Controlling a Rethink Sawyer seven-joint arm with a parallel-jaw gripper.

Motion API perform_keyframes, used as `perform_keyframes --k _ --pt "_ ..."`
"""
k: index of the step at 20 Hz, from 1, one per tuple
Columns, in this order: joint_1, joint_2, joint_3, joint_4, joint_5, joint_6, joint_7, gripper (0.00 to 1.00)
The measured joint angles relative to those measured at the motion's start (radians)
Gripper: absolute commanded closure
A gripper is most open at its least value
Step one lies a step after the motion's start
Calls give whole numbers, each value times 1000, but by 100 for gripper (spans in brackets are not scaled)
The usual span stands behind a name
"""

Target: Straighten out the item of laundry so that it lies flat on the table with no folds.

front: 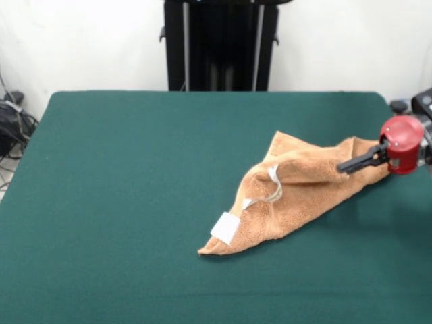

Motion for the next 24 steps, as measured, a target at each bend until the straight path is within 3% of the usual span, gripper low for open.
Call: perform_keyframes --k 24 --pt "-23 -58 0 -68 36 173 0 100"
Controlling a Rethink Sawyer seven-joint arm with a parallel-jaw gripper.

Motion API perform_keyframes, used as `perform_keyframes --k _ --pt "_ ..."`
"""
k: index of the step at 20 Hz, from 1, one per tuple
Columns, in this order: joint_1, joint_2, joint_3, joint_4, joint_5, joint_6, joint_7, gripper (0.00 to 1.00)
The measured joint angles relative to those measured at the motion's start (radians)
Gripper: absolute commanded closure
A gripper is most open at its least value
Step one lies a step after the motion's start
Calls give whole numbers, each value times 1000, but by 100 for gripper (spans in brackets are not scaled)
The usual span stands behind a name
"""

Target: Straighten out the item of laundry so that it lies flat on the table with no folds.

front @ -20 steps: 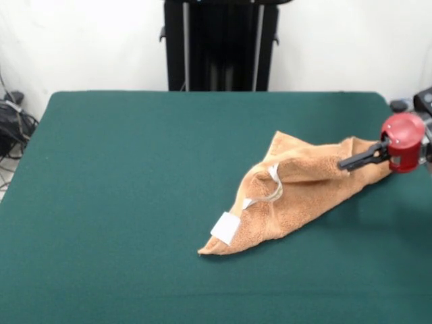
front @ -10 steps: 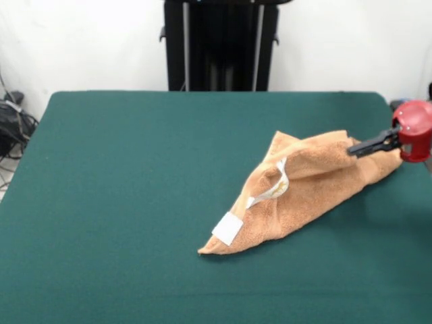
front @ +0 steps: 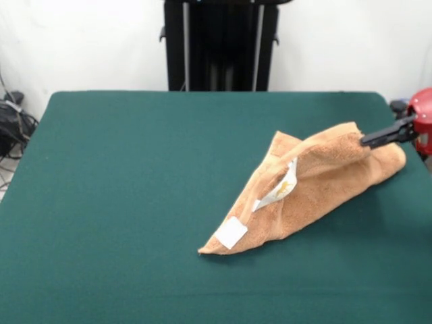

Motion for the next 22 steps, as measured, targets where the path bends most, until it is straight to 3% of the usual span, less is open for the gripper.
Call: perform_keyframes --k 22 --pt "-39 -1 1 -24 69 0 34 100"
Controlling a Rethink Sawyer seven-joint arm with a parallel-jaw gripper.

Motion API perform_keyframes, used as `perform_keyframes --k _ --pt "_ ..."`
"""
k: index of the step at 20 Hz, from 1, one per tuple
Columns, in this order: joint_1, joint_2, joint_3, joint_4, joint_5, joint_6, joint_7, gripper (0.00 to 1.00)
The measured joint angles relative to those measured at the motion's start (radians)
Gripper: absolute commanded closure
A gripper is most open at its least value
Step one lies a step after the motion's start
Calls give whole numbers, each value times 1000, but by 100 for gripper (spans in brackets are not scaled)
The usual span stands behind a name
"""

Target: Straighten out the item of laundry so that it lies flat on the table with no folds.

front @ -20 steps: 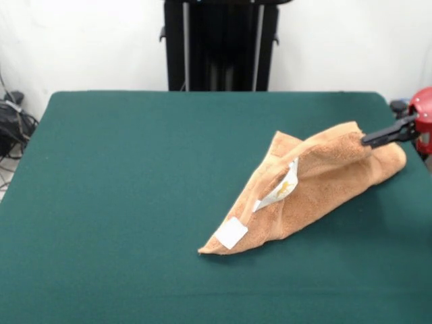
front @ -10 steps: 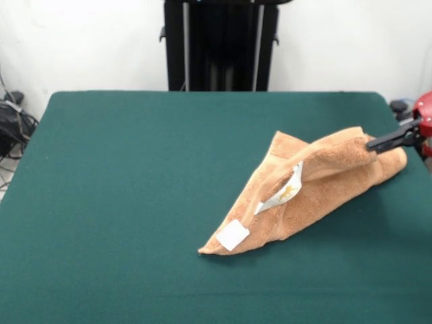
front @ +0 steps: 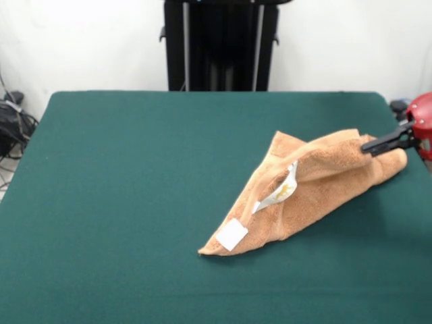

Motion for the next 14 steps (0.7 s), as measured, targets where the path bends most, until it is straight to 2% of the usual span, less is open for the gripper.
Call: perform_keyframes --k 14 --pt "-2 0 0 -1 41 25 74 100"
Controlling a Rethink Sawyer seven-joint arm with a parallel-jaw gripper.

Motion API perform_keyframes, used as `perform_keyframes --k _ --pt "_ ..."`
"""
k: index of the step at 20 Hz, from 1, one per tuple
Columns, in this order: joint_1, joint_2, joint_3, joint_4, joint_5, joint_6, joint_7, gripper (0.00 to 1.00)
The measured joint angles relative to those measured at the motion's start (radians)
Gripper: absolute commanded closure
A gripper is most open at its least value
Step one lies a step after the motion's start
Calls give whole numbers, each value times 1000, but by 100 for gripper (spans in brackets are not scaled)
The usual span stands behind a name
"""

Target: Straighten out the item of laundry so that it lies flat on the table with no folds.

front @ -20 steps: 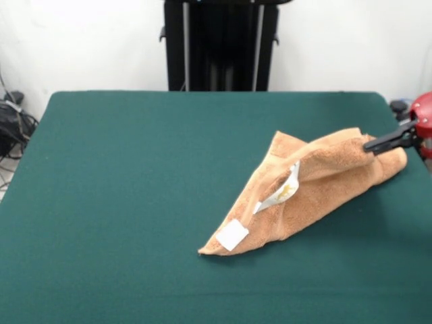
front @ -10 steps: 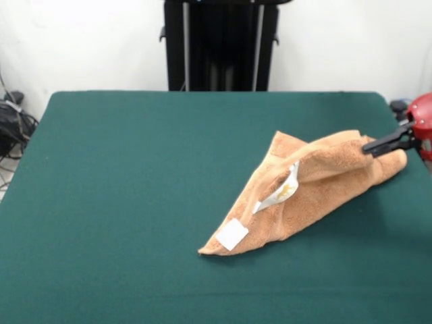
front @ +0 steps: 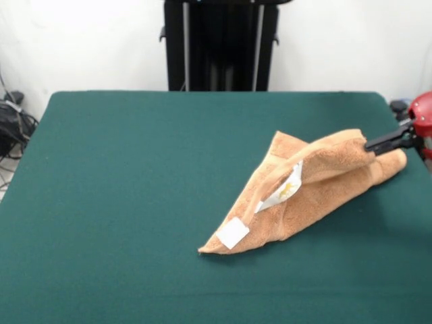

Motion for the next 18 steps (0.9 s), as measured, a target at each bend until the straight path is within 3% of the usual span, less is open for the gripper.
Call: perform_keyframes --k 18 --pt "-60 -5 0 -14 5 112 3 100"
